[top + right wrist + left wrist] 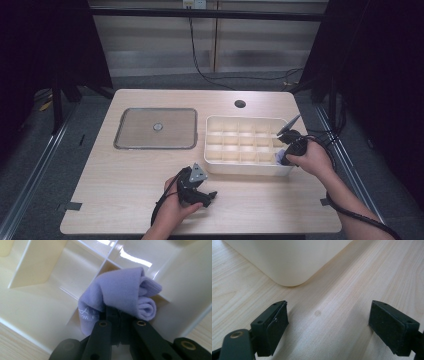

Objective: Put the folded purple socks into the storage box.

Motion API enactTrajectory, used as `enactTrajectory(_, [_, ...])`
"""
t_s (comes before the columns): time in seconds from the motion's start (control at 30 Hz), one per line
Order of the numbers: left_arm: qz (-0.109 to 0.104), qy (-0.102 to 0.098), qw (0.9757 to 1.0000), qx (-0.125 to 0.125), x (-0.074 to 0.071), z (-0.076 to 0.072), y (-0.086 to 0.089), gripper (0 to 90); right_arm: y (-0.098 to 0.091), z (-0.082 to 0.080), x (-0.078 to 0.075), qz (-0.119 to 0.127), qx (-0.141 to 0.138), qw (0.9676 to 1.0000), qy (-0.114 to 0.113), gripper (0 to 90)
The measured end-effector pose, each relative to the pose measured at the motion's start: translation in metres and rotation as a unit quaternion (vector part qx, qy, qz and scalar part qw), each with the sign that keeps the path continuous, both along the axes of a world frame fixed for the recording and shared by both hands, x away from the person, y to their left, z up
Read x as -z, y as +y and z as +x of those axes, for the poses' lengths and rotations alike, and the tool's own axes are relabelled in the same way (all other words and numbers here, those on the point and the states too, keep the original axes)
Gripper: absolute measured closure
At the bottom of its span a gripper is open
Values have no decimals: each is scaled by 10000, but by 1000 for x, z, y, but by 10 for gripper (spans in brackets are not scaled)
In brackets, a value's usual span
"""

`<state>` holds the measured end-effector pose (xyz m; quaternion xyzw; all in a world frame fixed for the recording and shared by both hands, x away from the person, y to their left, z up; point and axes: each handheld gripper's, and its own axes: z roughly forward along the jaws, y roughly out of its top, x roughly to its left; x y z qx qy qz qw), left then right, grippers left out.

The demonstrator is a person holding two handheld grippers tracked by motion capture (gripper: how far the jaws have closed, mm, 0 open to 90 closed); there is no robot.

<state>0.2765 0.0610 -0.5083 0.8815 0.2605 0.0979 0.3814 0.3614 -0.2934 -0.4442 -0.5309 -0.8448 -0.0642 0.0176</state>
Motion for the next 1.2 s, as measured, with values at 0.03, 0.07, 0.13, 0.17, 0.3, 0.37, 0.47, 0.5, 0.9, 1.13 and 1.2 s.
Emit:
enactTrajectory(0.03, [0,-1,10000,-1,0,0,0,153,1,0,1,-25,-9,10000,-3,895])
enactTrajectory(0.07, [1,-4,10000,-3,0,0,0,153,1,0,1,-41,-19,10000,-3,895])
enactTrajectory(0.13, [-1,1,10000,1,0,0,0,153,2,0,2,-63,-32,10000,-25,897])
enactTrajectory(0.17, [-1,1,10000,2,0,0,0,153,2,0,2,-75,-35,10000,-17,897])
enactTrajectory(0.3, [-3,2,10000,0,0,0,0,153,4,0,3,-124,-49,9999,1,900])
enactTrajectory(0.37, [-1,1,10000,1,0,0,0,153,5,0,4,-165,-80,9998,1,900])
enactTrajectory(0.47, [-3,2,10000,1,0,0,0,153,5,0,4,-183,-78,9998,7,900])
enactTrajectory(0.5, [-2,2,10000,2,0,0,0,153,5,0,4,-189,-78,9998,3,900])
enactTrajectory(0.9, [-2,2,10000,2,0,0,0,153,5,1,3,-178,-135,9998,11,894])
enactTrajectory(1.13, [-3,2,10000,1,0,0,0,153,1,1,-2,-140,-139,9998,16,862])
enactTrajectory(1.2, [-4,2,10000,1,0,0,0,153,0,1,-5,-115,-126,9999,13,850])
